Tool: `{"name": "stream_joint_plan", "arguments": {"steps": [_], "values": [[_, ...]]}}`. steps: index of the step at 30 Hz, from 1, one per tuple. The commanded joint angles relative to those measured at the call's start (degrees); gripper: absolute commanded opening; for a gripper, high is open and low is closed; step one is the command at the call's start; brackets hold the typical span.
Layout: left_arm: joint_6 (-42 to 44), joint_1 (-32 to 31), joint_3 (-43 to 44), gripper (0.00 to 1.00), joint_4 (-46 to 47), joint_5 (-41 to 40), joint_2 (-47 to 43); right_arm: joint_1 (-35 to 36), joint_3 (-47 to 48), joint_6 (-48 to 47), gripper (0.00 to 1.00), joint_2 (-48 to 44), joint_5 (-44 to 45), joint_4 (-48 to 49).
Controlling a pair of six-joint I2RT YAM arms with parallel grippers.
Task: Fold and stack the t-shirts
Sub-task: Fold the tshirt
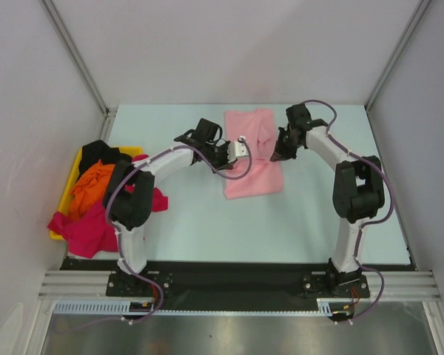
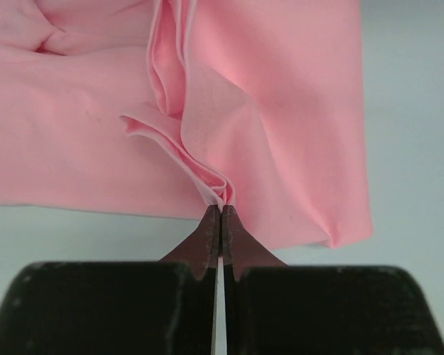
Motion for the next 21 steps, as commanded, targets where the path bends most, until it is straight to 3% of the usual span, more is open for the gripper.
{"name": "stream_joint_plan", "arguments": {"steps": [1,17,20,21], "values": [[-4.7,1.3,7.4,0.00,3.7,0.9,4.2,-1.5,5.7,-1.9,0.00,3.9,-0.8,1.2],[-10.8,2.0,20.7,0.02,4.9,-6.1,16.5,-4.4,12.7,0.1,0.01,12.7,-4.3,7.8],[-12.1,2.0,23.8,0.21,3.4,-8.0,17.9,-5.3,12.7,1.6,0.33,13.9,-3.9,7.8],[-13.0,1.9,24.1,0.41,4.6,-9.1,18.2,-5.8,12.9,2.4,0.43,13.9,-3.1,7.8]]}}
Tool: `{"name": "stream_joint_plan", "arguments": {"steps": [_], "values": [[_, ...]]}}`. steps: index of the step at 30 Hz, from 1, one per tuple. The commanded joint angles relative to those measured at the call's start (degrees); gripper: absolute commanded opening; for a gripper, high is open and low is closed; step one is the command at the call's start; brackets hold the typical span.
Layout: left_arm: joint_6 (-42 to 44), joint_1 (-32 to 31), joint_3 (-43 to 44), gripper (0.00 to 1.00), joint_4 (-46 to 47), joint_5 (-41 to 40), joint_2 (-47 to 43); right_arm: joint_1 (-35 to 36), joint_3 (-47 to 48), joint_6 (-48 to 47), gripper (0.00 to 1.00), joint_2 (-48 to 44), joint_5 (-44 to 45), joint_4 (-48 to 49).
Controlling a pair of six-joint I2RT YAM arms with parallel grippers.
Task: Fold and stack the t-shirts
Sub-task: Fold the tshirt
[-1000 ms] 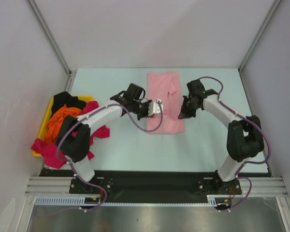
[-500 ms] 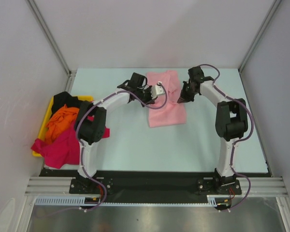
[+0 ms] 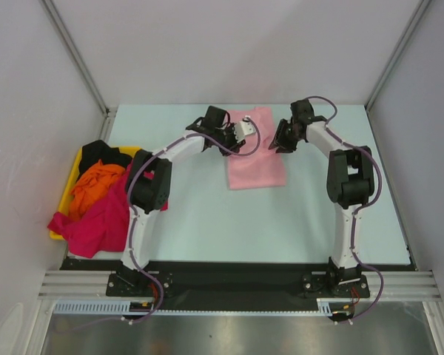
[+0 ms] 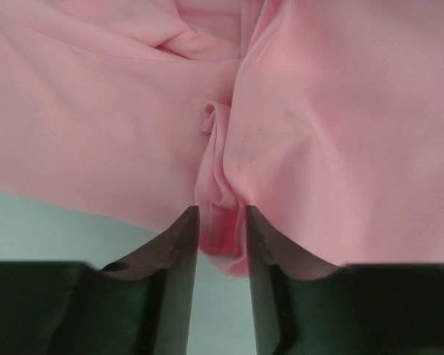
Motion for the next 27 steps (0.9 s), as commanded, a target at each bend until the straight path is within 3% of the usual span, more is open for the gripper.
{"name": "stream_joint_plan", "arguments": {"steps": [1,3,4,7,9,13,16,21,27], "values": [[-4.8,0.1,4.0,0.53,1.0,-4.5,1.1,-1.9,2.4,3.0,0.46,0.8,0.5,1.9],[-9.0,0.1,5.4,0.71,1.8,-10.9,1.8,-3.2,3.7,3.1,0.52,-0.3,2.8,2.3],[-10.1,0.5,8.1,0.71,1.1,-12.8,2.1,-3.4,4.6,1.9,0.53,-1.9,4.2,1.9],[-15.9,1.4,13.8,0.70,-2.7,-16.0,1.2,-3.2,7.9,-2.7,0.52,-5.1,9.6,-2.3],[-15.5,1.4,13.5,0.64,-4.7,-11.7,-1.4,-2.1,5.8,-4.7,0.50,-8.3,13.5,-4.8],[-10.0,-1.1,2.3,0.55,-11.1,2.5,-10.6,-1.3,-11.7,-3.2,0.49,-18.4,11.0,-0.8],[-4.7,-3.3,-0.7,0.50,-18.7,5.4,-10.5,-0.9,-19.9,-0.9,0.56,-20.9,9.3,-0.9],[2.9,-6.1,-8.5,0.57,-17.7,4.7,-11.2,-0.1,-28.1,0.8,0.56,-20.9,4.3,4.0],[6.9,-7.9,-12.4,0.63,-12.9,-0.1,-10.4,0.3,-30.1,1.9,0.55,-18.2,2.1,5.6]]}}
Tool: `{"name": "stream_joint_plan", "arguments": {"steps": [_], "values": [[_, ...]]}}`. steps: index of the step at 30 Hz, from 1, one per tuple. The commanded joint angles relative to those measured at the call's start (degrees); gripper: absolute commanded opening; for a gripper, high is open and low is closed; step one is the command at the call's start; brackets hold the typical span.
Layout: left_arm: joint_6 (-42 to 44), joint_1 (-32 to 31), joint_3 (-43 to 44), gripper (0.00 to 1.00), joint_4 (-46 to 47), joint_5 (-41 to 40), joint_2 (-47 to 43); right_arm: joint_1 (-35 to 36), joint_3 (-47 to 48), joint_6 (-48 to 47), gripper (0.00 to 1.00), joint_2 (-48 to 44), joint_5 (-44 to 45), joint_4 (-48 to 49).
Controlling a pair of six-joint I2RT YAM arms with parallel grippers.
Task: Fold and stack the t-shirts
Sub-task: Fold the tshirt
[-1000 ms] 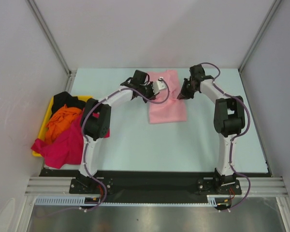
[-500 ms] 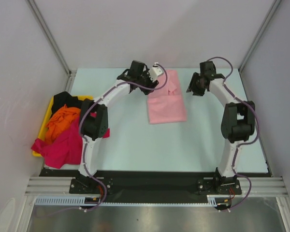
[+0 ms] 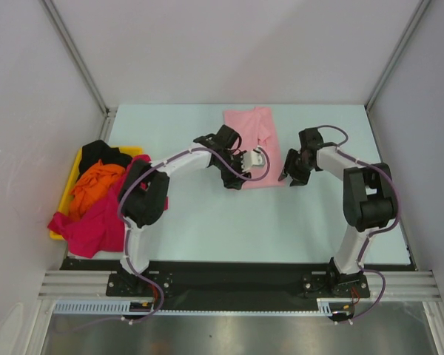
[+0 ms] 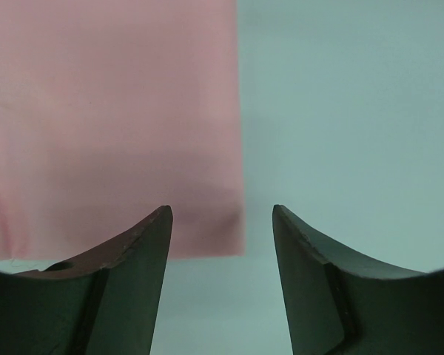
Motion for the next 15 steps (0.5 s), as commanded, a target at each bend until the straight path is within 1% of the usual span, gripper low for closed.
{"name": "stream_joint_plan", "arguments": {"steps": [1,2,4,5,8,9,11,12,14,15], "values": [[4.6,-0.3,-1.1,0.63,3.4,-1.9,0.5,0.4,0.0,1.5,0.54,0.8,-2.1,3.9],[4.4,-0.4,-1.5,0.62,3.9,-3.5,0.8,0.4,-0.3,1.8,0.54,1.1,-2.5,4.2],[4.2,-0.6,-2.4,0.62,4.5,-3.9,1.5,0.4,-0.8,2.0,0.53,1.2,-3.1,5.0],[4.4,-0.9,-2.4,0.61,4.2,-5.9,1.8,0.5,-0.9,2.3,0.52,1.8,-3.1,5.1],[4.8,-1.2,-2.6,0.60,3.3,-7.1,2.3,0.3,-1.8,2.6,0.47,2.7,-3.3,5.7],[5.2,-1.2,-3.1,0.60,2.6,-7.3,2.3,0.2,-2.0,2.6,0.41,2.9,-3.3,6.2],[6.2,-1.5,-3.6,0.61,2.5,-7.9,2.4,0.1,-2.4,3.0,0.35,3.1,-3.4,6.3],[6.7,-1.7,-3.9,0.61,2.1,-8.5,2.6,0.2,-2.5,3.2,0.28,3.2,-3.5,6.3],[7.5,-2.2,-4.2,0.62,1.9,-9.2,2.9,0.3,-2.6,3.3,0.21,3.2,-3.8,6.2],[7.6,-2.3,-4.4,0.61,2.3,-9.6,3.1,0.2,-2.7,3.1,0.13,2.8,-3.9,5.8]]}}
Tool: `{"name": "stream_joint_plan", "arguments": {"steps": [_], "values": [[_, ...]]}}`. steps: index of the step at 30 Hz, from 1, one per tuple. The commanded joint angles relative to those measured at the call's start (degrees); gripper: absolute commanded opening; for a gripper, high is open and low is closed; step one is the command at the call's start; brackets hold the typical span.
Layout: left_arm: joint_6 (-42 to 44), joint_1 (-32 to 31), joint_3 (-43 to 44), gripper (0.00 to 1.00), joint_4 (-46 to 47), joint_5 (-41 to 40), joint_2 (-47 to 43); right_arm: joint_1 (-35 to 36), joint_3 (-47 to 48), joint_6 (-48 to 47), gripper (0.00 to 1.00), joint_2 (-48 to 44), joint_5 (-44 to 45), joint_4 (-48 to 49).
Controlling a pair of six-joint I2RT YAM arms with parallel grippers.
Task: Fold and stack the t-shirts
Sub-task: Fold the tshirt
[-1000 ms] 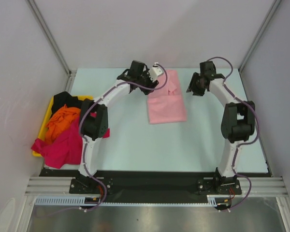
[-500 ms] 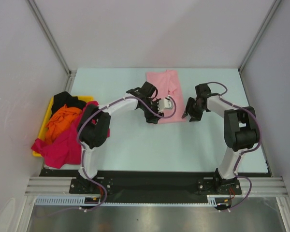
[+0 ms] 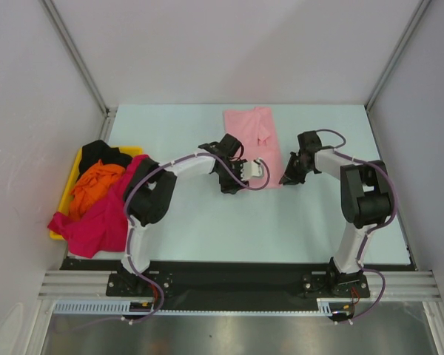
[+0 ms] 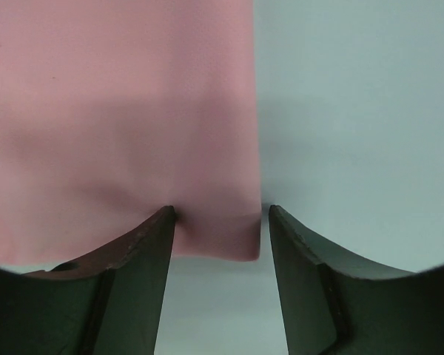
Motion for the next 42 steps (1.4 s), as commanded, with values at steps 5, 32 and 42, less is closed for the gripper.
{"name": "stream_joint_plan", "arguments": {"steps": [5,32,42], "values": [[1.2,-1.2,-1.0,0.10,1.4,-3.7,0.5,0.3,-2.1,-1.0,0.00,-2.4,0.2,-2.5],[6.6,-5.9,-19.7,0.00,-39.6,21.3,-34.0,24.5,-13.4,15.7,0.00,-43.7,-3.7,-40.1],[3.0,6.2,6.7,0.01,-37.1,22.8,-16.8,9.4,6.3,-0.8,0.00,-22.7,-4.9,-34.2]]}}
